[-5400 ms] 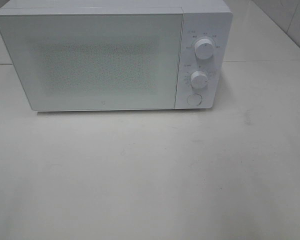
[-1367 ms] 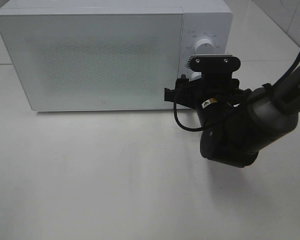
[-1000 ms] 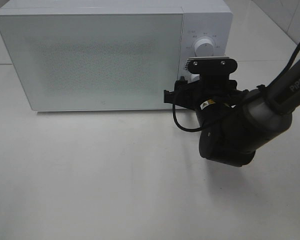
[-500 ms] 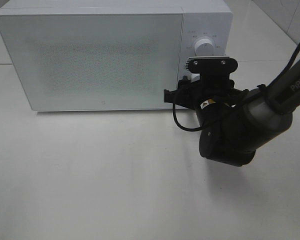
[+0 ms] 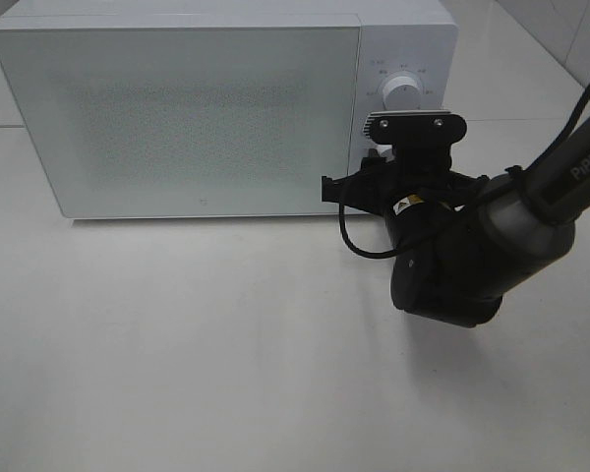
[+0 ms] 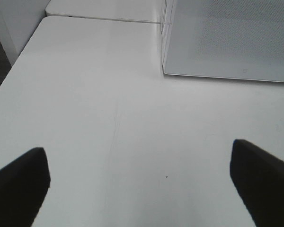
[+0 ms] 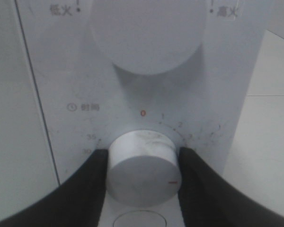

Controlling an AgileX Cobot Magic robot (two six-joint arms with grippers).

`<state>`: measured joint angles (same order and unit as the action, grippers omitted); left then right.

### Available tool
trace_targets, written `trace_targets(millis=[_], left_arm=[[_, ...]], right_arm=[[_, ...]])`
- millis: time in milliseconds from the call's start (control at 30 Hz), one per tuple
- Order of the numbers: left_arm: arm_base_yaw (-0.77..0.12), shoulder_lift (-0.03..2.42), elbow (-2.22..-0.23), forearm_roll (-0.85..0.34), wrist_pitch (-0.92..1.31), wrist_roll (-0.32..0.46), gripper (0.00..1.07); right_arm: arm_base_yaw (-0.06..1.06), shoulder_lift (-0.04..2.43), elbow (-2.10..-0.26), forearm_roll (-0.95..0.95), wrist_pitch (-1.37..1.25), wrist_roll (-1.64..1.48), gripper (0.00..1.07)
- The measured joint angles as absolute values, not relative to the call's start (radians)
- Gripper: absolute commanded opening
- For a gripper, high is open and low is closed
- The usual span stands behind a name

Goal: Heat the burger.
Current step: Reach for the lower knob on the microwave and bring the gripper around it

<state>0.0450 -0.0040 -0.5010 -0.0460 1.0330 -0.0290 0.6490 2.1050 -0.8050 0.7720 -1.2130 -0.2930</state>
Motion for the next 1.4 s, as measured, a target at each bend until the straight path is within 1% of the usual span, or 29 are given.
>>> trace_targets(millis=[167,400,567,700,867,967,1000,1033,1100,1133,1200,1233,1267,1333,1400], left_arm=[[0.045,-0.004,-0.501,-0.046,1.033,-0.029,0.98],[0.045,-0.004,-0.501,-0.046,1.033,-0.029,0.98],[0.045,-0.004,-0.501,-0.046,1.033,-0.029,0.98],[0.045,-0.004,-0.501,-0.046,1.033,-0.029,0.98],[0.045,-0.004,-0.501,-0.046,1.033,-0.029,0.98],[0.045,-0.004,-0.501,-0.046,1.033,-0.029,0.98],[0.045,-0.004,-0.501,-0.046,1.033,-0.029,0.98],[0.045,-0.004,-0.501,-0.046,1.033,-0.029,0.98],[0.045,-0.004,-0.501,-0.046,1.033,-0.029,0.98],[0.045,-0.004,-0.501,-0.046,1.033,-0.029,0.98],[0.045,-0.004,-0.501,-0.046,1.033,-0.029,0.98],[0.045,-0.004,-0.501,-0.046,1.033,-0.029,0.98],[0.045,-0.004,-0.501,-0.046,1.033,-0.029,0.98],[0.045,-0.004,-0.501,-0.046,1.033,-0.029,0.98],[0.045,-0.004,-0.501,-0.046,1.033,-0.029,0.98]], right_arm=[[0.649,2.105,-0.805,0.772,-1.213,-0.293,0.03],[0.649,2.105,-0.805,0.772,-1.213,-0.268,0.10],[0.649,2.105,-0.805,0.771,-1.213,-0.200,0.10],[0.649,2.105,-0.805,0.769,-1.213,-0.031,0.10],[0.649,2.105,-0.805,0.769,-1.213,0.071,0.10],[0.649,2.105,-0.805,0.769,-1.213,0.163,0.10],[0.649,2.105,-0.805,0.769,-1.213,0.244,0.10],[0.649,2.105,-0.805,0.769,-1.213,0.244,0.10],[0.650,2.105,-0.805,0.769,-1.213,0.376,0.11],[0.650,2.105,-0.805,0.769,-1.213,0.376,0.11],[0.650,2.105,-0.805,0.767,-1.214,0.523,0.11],[0.650,2.105,-0.805,0.767,-1.214,0.523,0.11],[0.650,2.105,-0.805,0.767,-1.214,0.620,0.11],[0.651,2.105,-0.805,0.767,-1.214,0.663,0.11],[0.651,2.105,-0.805,0.767,-1.216,0.858,0.11]])
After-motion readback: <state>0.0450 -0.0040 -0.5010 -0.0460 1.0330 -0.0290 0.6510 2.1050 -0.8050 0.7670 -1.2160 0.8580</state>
